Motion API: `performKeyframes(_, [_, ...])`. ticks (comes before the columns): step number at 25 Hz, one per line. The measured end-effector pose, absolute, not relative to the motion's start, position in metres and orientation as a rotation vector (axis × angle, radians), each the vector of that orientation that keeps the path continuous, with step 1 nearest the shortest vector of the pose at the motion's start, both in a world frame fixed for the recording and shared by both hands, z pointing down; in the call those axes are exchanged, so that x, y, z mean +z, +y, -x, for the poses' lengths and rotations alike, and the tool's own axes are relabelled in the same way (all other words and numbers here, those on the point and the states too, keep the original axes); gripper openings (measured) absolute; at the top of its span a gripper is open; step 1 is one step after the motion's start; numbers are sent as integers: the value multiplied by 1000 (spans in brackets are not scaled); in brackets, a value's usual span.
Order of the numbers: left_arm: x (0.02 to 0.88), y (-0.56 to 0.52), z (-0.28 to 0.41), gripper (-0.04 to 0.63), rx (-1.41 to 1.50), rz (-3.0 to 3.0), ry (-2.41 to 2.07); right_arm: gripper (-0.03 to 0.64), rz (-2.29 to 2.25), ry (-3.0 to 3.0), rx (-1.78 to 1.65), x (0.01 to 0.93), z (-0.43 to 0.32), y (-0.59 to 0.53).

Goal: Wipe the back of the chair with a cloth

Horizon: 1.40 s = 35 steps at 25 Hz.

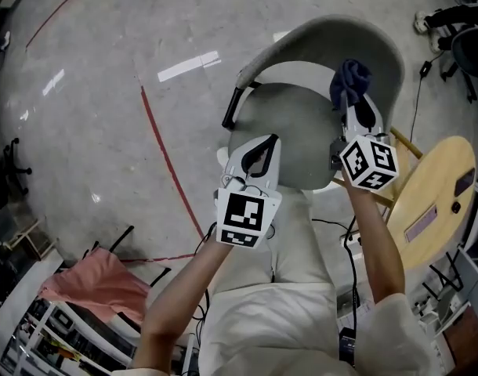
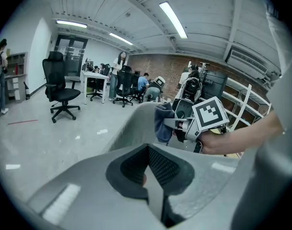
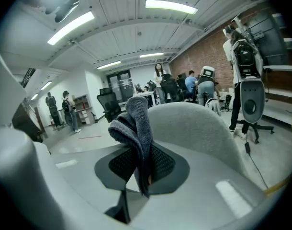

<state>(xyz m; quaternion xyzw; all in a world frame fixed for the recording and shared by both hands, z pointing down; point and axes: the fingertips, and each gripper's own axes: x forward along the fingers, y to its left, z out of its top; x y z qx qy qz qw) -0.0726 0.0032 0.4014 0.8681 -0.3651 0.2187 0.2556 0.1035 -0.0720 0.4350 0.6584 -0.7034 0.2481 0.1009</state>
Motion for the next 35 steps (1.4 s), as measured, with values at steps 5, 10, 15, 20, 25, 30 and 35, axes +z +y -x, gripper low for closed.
performKeyframes(5, [400,0,100,0,592,-2341,-1030,69,-1673,-2227,726,445,-41,-65])
performKeyframes(10, [417,-13,124,0,557,-2262,-1121,69,-1350,-2402,706,465,23,-59])
performKeyframes(15, [434,-11,124,0,573,-2246,-1127,69,-1033,-2481,579,494,67,-55])
performKeyframes(20, [448,0,126,0,610,-2218,-1130,67,-804,-2551,571,521,97,-51])
performKeyframes(25, [458,4,122,0,618,-2210,-1105,67,-794,-2518,562,550,95,-64])
performKeyframes(30, [461,1,117,0,629,-2239,-1061,67,-858,-2486,601,570,91,-84])
performKeyframes(35, [460,-8,118,0,624,-2258,-1053,67,-958,-2454,628,579,79,-108])
